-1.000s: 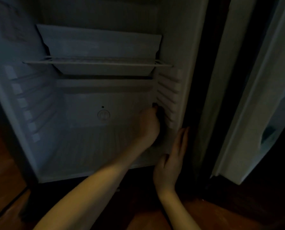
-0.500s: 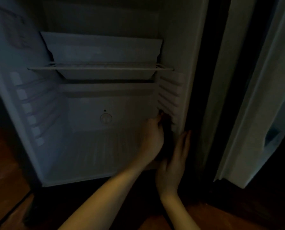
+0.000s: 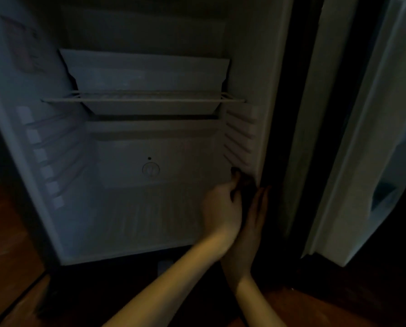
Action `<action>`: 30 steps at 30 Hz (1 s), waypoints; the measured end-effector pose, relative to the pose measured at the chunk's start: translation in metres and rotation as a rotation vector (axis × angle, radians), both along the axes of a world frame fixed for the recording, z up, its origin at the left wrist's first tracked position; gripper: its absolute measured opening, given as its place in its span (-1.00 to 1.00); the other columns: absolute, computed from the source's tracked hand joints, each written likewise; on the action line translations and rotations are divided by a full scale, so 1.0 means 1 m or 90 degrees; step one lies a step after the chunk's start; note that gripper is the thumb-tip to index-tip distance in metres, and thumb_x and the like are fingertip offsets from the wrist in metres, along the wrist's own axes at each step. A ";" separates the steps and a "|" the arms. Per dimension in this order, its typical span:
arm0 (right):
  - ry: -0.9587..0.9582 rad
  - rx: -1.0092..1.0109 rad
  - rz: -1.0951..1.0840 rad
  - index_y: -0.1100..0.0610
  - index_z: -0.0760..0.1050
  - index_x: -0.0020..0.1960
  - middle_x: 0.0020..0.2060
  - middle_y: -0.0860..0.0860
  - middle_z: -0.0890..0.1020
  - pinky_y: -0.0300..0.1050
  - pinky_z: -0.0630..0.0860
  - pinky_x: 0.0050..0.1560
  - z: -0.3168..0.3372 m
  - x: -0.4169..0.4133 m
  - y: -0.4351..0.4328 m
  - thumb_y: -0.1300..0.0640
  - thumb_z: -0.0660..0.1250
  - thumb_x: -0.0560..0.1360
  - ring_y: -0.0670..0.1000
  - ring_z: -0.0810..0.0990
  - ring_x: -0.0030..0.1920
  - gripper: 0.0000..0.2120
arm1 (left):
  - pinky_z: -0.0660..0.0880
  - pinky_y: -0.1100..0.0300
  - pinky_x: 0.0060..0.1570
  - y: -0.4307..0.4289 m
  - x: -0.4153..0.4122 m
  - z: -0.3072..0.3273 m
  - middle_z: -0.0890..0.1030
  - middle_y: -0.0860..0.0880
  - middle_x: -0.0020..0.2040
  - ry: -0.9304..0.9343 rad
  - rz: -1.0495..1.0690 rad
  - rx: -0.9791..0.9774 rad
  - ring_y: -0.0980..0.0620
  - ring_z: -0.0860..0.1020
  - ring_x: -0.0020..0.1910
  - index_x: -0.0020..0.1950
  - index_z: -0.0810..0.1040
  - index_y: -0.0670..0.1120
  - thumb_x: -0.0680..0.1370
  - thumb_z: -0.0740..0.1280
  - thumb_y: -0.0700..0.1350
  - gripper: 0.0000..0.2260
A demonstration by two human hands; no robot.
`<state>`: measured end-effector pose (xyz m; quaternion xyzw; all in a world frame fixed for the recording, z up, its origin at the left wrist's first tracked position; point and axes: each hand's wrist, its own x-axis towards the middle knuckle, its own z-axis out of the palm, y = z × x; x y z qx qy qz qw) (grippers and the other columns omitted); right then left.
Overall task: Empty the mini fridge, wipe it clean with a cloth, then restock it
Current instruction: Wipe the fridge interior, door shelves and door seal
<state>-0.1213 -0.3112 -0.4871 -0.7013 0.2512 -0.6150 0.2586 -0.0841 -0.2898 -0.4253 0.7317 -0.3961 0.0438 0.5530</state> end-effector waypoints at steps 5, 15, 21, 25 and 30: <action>0.044 0.010 -0.037 0.25 0.12 0.53 0.51 0.15 0.14 -0.55 -0.15 0.36 -0.004 0.001 -0.003 0.01 0.03 0.52 -0.14 0.02 0.50 -0.37 | 0.37 0.54 -0.10 -0.002 -0.004 -0.004 0.65 0.10 0.07 0.016 -0.037 -0.103 0.23 0.58 0.01 0.22 0.62 -0.02 0.63 0.24 -0.20 -0.75; -0.058 -0.013 -0.026 0.25 0.11 0.53 0.53 0.10 0.10 -0.48 -0.01 0.40 -0.004 0.004 0.002 0.50 0.10 0.19 -0.25 -0.03 0.52 -0.11 | 0.30 0.30 -0.32 -0.061 0.095 0.025 0.67 -0.21 -0.04 0.114 0.088 -0.067 -0.01 0.60 -0.04 0.02 0.67 -0.23 0.62 0.26 -0.10 -0.75; -0.063 -0.004 -0.018 0.32 0.15 0.51 0.51 0.15 0.12 -0.55 -0.02 0.35 -0.001 0.004 0.003 0.49 0.11 0.18 -0.32 -0.06 0.49 -0.14 | 0.17 0.19 -0.34 -0.055 0.088 0.025 0.64 -0.18 -0.29 -0.131 0.163 -0.097 -0.09 0.61 -0.28 -0.18 0.64 -0.18 0.59 0.27 -0.20 -0.79; -0.063 0.015 -0.003 0.21 0.06 0.54 0.54 0.04 0.04 -0.51 -0.03 0.39 -0.002 0.004 0.005 0.46 0.09 0.24 -0.29 -0.07 0.51 -0.13 | 0.29 0.25 -0.27 -0.040 0.056 0.023 0.68 -0.15 -0.10 -0.187 0.126 -0.118 -0.06 0.63 -0.13 0.07 0.65 -0.15 0.60 0.21 -0.24 -0.78; -0.059 0.001 -0.016 0.22 0.07 0.54 0.53 0.09 0.08 -0.48 -0.02 0.41 -0.004 0.005 0.003 0.46 0.14 0.30 -0.24 -0.04 0.52 -0.19 | 0.44 0.07 -0.23 -0.020 0.035 0.020 0.64 -0.22 -0.13 -0.329 0.076 -0.061 -0.17 0.57 -0.20 0.17 0.57 -0.24 0.50 0.19 -0.41 -0.70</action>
